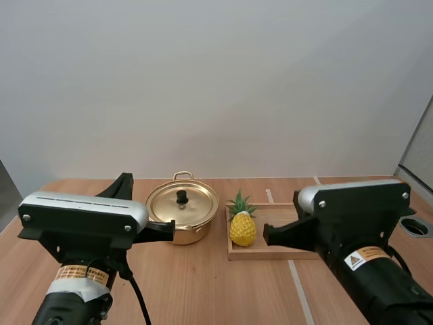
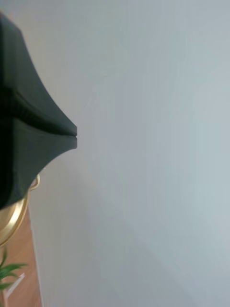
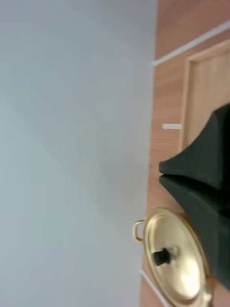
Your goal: Open the pot, put the pineapple inside, and close it
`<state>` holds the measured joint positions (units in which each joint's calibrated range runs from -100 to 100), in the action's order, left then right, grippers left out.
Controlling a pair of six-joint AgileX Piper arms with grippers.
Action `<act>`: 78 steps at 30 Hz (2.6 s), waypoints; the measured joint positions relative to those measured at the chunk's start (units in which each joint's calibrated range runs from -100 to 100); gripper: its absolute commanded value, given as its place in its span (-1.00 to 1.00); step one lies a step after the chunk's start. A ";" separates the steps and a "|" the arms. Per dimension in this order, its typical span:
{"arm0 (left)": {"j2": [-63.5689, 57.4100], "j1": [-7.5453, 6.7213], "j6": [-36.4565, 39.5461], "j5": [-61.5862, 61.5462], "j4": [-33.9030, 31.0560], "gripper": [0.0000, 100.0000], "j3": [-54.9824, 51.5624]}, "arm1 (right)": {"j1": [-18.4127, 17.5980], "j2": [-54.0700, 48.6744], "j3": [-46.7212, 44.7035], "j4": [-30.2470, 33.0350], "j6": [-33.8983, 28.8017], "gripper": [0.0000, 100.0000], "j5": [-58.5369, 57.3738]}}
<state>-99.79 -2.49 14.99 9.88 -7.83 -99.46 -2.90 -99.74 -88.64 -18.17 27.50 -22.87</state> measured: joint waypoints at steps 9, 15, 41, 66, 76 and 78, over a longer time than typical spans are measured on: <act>0.00 0.00 -0.42 0.38 -3.21 -1.00 11.57 | 0.00 0.00 9.64 0.92 0.00 -1.00 11.13; -0.14 0.00 -0.42 -1.70 -3.35 -1.00 20.52 | 0.00 -0.12 13.68 2.22 0.00 -1.00 18.70; 35.82 0.00 -0.42 -28.34 -3.39 -1.00 68.92 | 0.00 34.68 54.01 3.60 0.00 -1.00 9.78; 52.38 0.00 -0.42 -47.21 -3.39 -1.00 74.67 | 0.00 45.59 55.13 5.96 0.00 -1.00 6.54; 53.64 0.00 -6.38 -58.61 4.73 -1.00 74.72 | 0.00 45.63 55.13 6.07 0.00 -1.00 2.59; 54.89 0.00 -9.27 -63.35 7.83 -1.00 74.83 | 0.00 45.78 55.13 6.07 0.00 -1.00 2.17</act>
<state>-44.89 -2.49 5.72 -53.46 0.00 -24.64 -2.90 -53.96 -33.52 -12.10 27.50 -20.70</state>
